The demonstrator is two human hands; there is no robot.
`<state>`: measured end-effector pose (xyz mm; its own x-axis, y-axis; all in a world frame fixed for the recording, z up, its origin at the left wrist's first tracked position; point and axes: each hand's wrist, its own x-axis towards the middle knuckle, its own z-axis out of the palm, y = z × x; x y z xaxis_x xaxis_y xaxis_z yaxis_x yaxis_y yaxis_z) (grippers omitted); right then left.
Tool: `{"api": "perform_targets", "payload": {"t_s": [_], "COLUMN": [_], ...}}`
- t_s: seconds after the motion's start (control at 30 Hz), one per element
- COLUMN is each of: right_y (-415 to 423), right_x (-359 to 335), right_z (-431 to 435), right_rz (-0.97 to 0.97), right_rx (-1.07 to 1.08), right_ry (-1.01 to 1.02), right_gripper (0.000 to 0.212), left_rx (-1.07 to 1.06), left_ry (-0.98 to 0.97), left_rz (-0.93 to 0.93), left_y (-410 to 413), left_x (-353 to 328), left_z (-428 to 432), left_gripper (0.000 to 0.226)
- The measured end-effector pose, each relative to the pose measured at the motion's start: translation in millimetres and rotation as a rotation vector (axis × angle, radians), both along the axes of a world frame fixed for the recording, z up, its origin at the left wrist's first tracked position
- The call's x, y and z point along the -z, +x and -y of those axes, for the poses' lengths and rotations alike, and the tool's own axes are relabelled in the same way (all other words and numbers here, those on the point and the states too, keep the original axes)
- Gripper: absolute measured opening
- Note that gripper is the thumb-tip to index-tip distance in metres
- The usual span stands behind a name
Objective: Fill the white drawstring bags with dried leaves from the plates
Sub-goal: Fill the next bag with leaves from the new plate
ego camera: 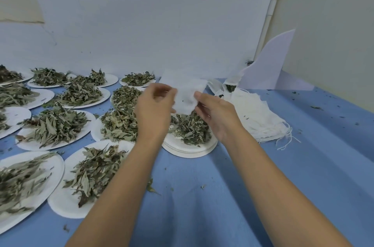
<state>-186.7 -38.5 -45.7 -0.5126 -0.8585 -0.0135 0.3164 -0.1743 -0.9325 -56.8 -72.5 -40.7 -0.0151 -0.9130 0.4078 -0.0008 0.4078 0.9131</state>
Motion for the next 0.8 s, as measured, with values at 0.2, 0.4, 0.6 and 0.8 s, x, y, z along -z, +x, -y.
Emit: {"api": "perform_targets", "payload": {"t_s": [0.2, 0.4, 0.6, 0.8], "right_y": [10, 13, 10, 13], "right_x": [3, -3, -5, -6], "right_z": [2, -2, -4, -3], "right_rz": [0.054, -0.028, -0.131, -0.109], "right_rx": [-0.085, -0.168, -0.12, -0.102], "right_ry": [-0.034, -0.096, -0.113, -0.137], "right_gripper": [0.01, 0.007, 0.01, 0.007], "left_rx": [0.065, -0.024, 0.082, 0.035], "left_ry": [-0.136, -0.175, -0.002, -0.075], "left_rz": [0.317, 0.326, 0.178, 0.275], "left_y": [-8, -3, -1, 5], "left_x": [1, 1, -3, -6], "left_z": [-9, -6, -2, -2], "left_gripper": [0.025, 0.022, 0.01, 0.011]}}
